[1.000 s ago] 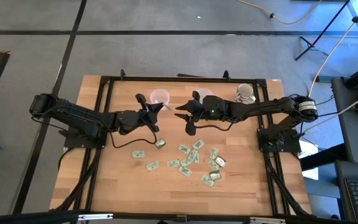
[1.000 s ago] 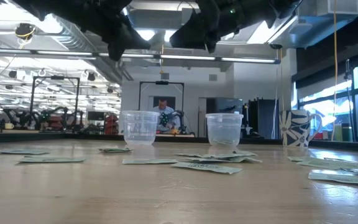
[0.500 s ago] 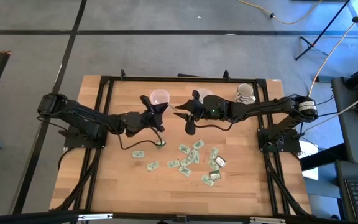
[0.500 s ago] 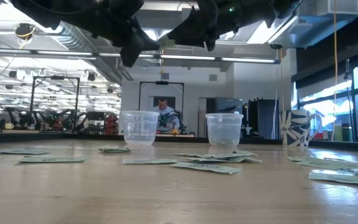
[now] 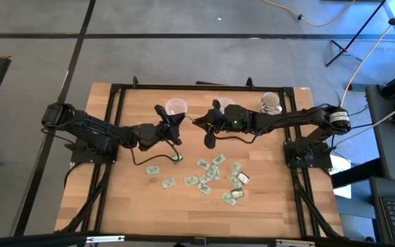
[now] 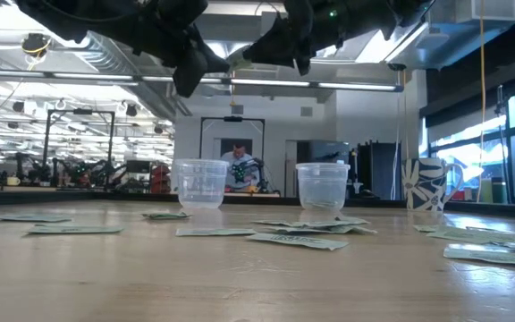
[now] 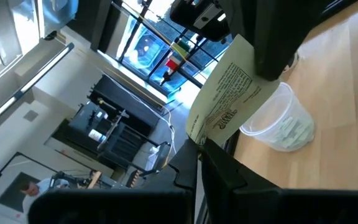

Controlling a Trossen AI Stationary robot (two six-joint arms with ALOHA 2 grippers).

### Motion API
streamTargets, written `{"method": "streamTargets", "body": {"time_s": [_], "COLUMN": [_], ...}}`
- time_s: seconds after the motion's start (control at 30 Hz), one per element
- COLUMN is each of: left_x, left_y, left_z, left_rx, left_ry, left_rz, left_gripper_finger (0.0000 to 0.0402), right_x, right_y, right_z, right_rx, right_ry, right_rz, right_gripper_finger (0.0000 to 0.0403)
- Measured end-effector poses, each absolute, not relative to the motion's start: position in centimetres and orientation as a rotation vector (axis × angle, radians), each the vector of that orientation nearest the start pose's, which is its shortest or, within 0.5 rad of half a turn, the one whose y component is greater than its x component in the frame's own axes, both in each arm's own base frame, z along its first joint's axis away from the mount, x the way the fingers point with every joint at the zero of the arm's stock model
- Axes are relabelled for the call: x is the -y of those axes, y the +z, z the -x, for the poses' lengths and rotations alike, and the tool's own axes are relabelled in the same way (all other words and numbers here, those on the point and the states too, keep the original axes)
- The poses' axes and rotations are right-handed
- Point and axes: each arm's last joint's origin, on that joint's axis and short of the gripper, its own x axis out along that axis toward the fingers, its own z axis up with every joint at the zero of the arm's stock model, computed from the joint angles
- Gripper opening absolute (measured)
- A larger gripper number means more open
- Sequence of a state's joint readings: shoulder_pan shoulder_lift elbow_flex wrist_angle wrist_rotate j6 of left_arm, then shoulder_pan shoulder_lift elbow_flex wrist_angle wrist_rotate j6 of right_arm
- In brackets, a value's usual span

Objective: Pick and place Stevia / Truvia into bins
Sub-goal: Put the stevia packet into the right transparent container

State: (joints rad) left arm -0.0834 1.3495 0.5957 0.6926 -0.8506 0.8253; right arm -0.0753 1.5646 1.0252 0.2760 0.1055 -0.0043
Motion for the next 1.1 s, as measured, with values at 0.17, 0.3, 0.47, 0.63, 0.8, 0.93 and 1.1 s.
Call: {"method": "streamTargets", "body": {"time_s": [0.17,0.3,0.47,0.63,0.8,0.93,1.1], "left_x": [0.1,0.1,0.1,0.1,-0.2,-0.2,0.0], "left_y": [23.2,23.2,22.8,22.5,22.3,21.6,20.5], "left_z": [-27.0,-26.9,-26.9,-26.8,-26.4,-25.9,-25.1], "left_rx": [-0.364,-0.367,-0.392,-0.398,-0.453,-0.500,-0.566], "left_ry": [0.686,0.690,0.681,0.715,0.832,0.778,0.479], "left_rz": [-0.812,-0.812,-0.797,-0.729,-0.697,-0.642,-0.465], "left_gripper_finger": [0.0008,0.0013,0.0053,0.0102,0.0129,0.0133,0.0124], "right_x": [3.0,3.1,3.1,3.2,3.4,4.2,6.2], "right_y": [26.8,26.6,26.5,26.5,26.2,25.5,24.4], "right_z": [-35.1,-35.1,-35.0,-35.0,-34.8,-34.4,-33.4], "right_rx": [-0.268,-0.283,-0.293,-0.294,-0.334,-0.420,-0.567], "right_ry": [-0.184,-0.227,-0.232,-0.259,-0.335,-0.407,-0.491], "right_rz": [0.008,0.015,0.017,0.029,0.068,0.076,-0.014], "right_gripper_finger": [0.0007,0.0008,0.0004,0.0002,0.0002,0.0002,0.0002]}}
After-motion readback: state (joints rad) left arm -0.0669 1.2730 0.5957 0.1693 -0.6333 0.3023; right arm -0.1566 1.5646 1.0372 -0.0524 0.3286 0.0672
